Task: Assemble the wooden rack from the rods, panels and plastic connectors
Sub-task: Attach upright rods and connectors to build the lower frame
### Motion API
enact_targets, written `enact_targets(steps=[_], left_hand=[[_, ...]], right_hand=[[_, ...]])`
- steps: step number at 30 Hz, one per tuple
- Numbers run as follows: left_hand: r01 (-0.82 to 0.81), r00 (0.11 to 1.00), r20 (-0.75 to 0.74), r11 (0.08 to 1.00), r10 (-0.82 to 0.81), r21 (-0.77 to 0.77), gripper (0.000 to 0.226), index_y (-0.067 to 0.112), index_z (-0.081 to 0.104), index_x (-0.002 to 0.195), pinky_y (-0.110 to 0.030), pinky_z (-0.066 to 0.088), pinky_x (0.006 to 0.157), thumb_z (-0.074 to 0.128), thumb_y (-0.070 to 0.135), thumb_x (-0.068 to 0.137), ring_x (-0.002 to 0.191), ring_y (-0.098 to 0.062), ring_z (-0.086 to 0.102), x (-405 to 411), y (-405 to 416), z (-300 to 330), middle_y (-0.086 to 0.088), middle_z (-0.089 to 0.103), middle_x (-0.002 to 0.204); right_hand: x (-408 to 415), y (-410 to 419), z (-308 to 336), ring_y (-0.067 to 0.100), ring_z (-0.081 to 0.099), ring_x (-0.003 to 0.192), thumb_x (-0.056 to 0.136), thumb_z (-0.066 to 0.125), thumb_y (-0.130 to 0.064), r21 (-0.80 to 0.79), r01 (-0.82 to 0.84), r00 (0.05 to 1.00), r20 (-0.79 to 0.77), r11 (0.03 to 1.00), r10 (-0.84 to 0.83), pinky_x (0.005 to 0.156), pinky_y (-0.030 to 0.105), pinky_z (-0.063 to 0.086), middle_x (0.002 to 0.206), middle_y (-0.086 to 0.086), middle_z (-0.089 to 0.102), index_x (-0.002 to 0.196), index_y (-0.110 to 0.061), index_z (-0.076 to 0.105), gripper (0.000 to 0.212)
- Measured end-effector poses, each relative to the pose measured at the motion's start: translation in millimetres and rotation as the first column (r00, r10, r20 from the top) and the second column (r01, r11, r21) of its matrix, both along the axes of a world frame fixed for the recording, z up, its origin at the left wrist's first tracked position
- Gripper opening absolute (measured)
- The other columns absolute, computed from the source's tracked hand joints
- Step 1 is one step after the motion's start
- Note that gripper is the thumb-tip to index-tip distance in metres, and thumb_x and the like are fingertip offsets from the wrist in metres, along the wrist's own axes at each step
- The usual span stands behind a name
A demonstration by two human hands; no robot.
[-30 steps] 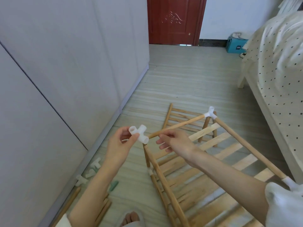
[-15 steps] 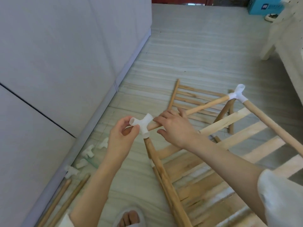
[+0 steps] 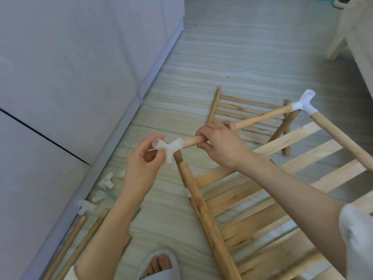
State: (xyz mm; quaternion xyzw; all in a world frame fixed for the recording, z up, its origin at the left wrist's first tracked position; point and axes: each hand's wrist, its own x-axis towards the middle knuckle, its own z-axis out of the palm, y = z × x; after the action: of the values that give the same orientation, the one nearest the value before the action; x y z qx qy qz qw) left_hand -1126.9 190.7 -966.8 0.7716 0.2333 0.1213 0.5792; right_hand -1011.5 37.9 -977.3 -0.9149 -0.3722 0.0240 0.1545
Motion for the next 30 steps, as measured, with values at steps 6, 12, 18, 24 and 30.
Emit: enact_targets(steps=[6,12,18,24,30], left_hand=[[0.012,1.0,0.01,0.994,-0.014,0.107,0.036,0.043,0.054,0.114,-0.004,0.042,0.061,0.057,0.015,0.09,0.069,0.009,0.059,0.9,-8.6,3.3,0.013,0.068,0.085],[-0.077,0.997,0.026,0.997,0.077,0.023,0.032,0.033,0.059,0.118,-0.008,0.045,0.068,0.057,0.016,0.091,0.069,0.011,0.059,9.0,-17.9,0.8,0.018,0.067,0.085],[-0.107,0.994,-0.009,0.99,0.108,0.088,0.036,0.031,0.057,0.125,-0.006,0.041,0.058,0.056,0.019,0.091,0.056,0.011,0.054,6.4,-21.8,2.1,0.014,0.066,0.089],[-0.097,0.995,-0.022,0.993,0.099,0.064,0.035,0.026,0.057,0.127,-0.007,0.04,0.058,0.054,0.02,0.092,0.057,0.01,0.055,8.3,-22.7,-2.2,0.0,0.07,0.103],[-0.098,0.995,-0.03,0.994,0.099,0.039,0.032,0.025,0.057,0.125,-0.004,0.038,0.051,0.053,0.019,0.093,0.073,-0.005,0.06,11.5,-22.1,-2.7,-0.001,0.068,0.1]], right_hand=[[1.2,-2.6,2.4,0.015,0.047,0.109,0.095,0.049,-0.031,0.008,0.012,1.0,-0.004,1.0,-0.012,0.097,0.028,0.016,0.109,-0.006,0.057,0.112,-0.022,0.056,0.021],[1.1,-4.4,2.8,0.016,0.048,0.107,0.094,0.051,-0.029,0.031,0.004,1.0,0.011,1.0,-0.004,0.094,0.028,0.016,0.107,-0.005,0.058,0.11,-0.021,0.057,0.02],[2.1,-4.3,2.7,0.016,0.048,0.107,0.094,0.051,-0.029,0.035,0.002,1.0,-0.002,0.999,-0.002,0.094,0.029,0.016,0.107,-0.005,0.058,0.11,-0.021,0.058,0.019],[0.7,-4.2,-0.1,0.015,0.05,0.109,0.092,0.054,-0.03,0.051,0.02,1.0,-0.02,0.999,-0.019,0.101,0.028,0.018,0.109,-0.005,0.059,0.112,-0.02,0.059,0.023],[-2.0,-6.6,-0.2,0.016,0.048,0.111,0.093,0.053,-0.031,0.033,0.01,1.0,0.002,0.999,-0.01,0.099,0.027,0.019,0.11,-0.005,0.058,0.115,-0.021,0.058,0.025]])
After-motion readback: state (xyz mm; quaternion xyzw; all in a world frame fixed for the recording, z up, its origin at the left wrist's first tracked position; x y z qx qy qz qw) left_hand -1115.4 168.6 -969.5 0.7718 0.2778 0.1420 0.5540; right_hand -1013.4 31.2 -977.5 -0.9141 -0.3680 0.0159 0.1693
